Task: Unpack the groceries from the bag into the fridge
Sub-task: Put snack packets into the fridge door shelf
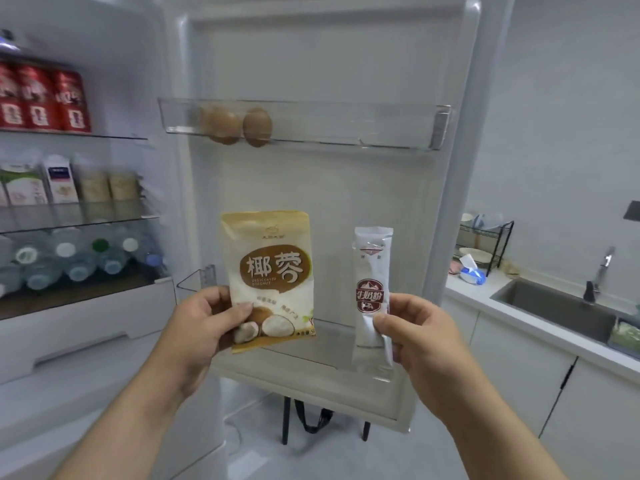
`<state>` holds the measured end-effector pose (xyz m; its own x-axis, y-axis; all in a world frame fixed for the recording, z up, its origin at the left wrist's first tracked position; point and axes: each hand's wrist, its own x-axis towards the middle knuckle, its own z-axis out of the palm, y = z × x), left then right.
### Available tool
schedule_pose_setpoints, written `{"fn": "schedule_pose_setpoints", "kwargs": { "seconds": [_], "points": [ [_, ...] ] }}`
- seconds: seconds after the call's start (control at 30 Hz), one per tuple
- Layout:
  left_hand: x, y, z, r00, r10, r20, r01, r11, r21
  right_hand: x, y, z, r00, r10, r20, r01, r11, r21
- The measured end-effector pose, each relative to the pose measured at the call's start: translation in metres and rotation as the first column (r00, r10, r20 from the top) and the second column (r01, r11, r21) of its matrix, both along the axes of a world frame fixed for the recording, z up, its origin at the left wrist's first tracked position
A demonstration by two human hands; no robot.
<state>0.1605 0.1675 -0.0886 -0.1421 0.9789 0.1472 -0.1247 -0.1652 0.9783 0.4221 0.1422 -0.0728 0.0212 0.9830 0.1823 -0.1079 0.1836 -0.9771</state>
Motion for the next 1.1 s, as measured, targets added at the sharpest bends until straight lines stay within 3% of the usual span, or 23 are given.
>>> {"fn": "schedule_pose_setpoints", "kwargs": {
  "seconds": [0.33,0.5,0.8,1.1],
  "points": [
    [-0.009,0.033,0.026,0.967,0.215,-0.139,-0.204,0.975,0.086,-0.016,0.065,0.015,0.997,0.069,0.045,-0.071,0.997,0.042],
    [-0.023,0.050,0.041,0.952,0.223,-0.209,-0.204,0.973,0.108,-0.025,0.085,0.020,0.997,0.067,0.048,-0.069,0.997,0.035],
    [-0.063,0.098,0.050,0.883,0.107,-0.457,-0.098,0.994,0.044,-0.046,0.114,0.025,0.997,0.040,0.058,-0.040,0.999,0.002],
    [-0.118,0.148,0.055,0.750,-0.189,-0.634,0.178,0.981,-0.082,-0.097,0.140,0.023,0.984,0.023,0.176,0.007,0.986,-0.167]
  ]
}}
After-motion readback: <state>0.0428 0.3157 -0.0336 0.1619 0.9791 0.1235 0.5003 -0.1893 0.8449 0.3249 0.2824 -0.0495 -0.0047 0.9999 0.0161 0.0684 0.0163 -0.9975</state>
